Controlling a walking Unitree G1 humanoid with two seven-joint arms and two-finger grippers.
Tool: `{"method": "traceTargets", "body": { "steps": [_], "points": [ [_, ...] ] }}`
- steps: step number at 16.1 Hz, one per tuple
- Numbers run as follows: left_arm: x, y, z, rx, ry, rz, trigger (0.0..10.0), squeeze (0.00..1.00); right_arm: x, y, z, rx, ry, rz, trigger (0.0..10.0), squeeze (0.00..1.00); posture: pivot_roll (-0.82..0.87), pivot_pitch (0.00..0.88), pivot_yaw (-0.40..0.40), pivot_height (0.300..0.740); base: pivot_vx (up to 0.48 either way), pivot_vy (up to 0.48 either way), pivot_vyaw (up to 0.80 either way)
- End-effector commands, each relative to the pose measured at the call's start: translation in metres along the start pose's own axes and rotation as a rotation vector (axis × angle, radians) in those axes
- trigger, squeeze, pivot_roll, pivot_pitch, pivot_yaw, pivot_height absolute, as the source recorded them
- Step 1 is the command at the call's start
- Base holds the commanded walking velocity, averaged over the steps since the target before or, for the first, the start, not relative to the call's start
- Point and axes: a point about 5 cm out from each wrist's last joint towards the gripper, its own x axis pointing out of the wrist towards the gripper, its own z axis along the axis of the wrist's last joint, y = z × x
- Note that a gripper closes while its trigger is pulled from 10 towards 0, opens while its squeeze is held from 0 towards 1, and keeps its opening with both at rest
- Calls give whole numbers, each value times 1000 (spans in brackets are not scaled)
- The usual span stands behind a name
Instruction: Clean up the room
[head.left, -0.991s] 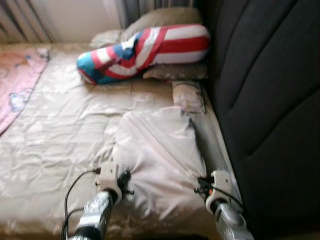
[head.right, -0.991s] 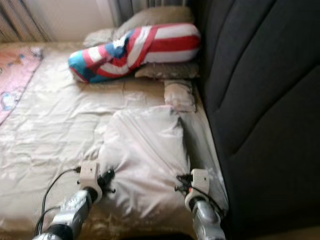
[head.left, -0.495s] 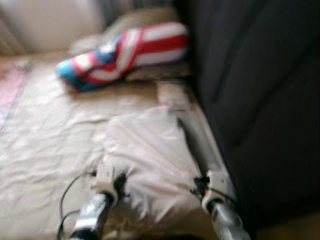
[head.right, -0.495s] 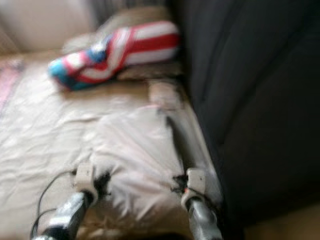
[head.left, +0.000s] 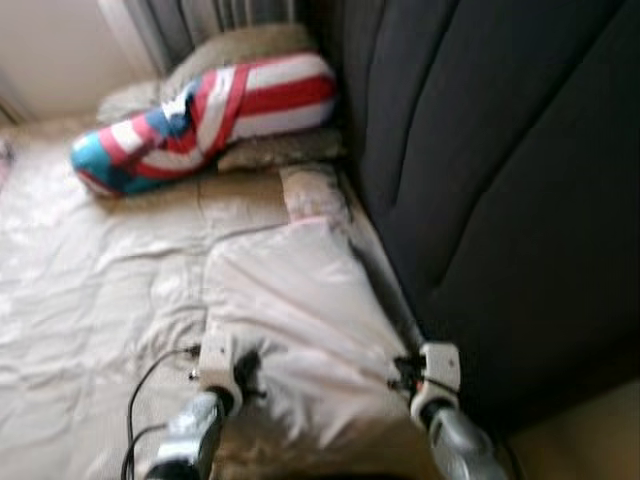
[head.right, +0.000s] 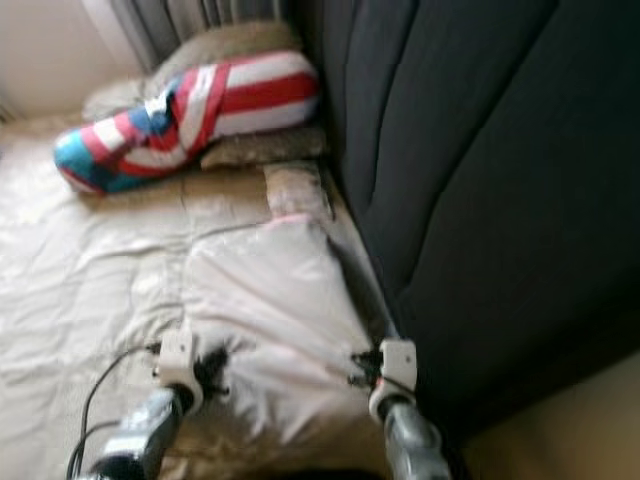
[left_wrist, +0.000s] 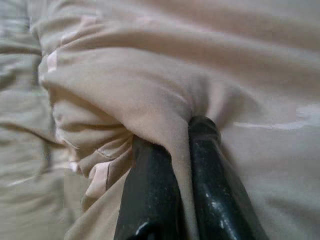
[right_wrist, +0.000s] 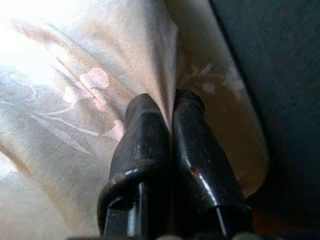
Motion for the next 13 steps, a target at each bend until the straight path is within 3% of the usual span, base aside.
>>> {"method": "traceTargets", "body": {
  "steps": [1, 7, 13],
  "points": [
    [3, 9, 22, 50, -88, 20, 10000, 0, -5, -14, 0, 32, -27, -71, 10000, 0, -82, 81, -16, 740, 0, 0, -800],
    [3, 10, 22, 61, -79, 25, 10000, 0, -5, -12, -2, 48, -30, -77, 10000, 0, -81, 84, -14, 740, 0, 0, -796],
    [5, 7, 24, 65, -74, 23, 10000, 0, -4, -12, -2, 15, -13, -64, 10000, 0, -80, 79, -12, 740, 0, 0, 0]
  ]
}}
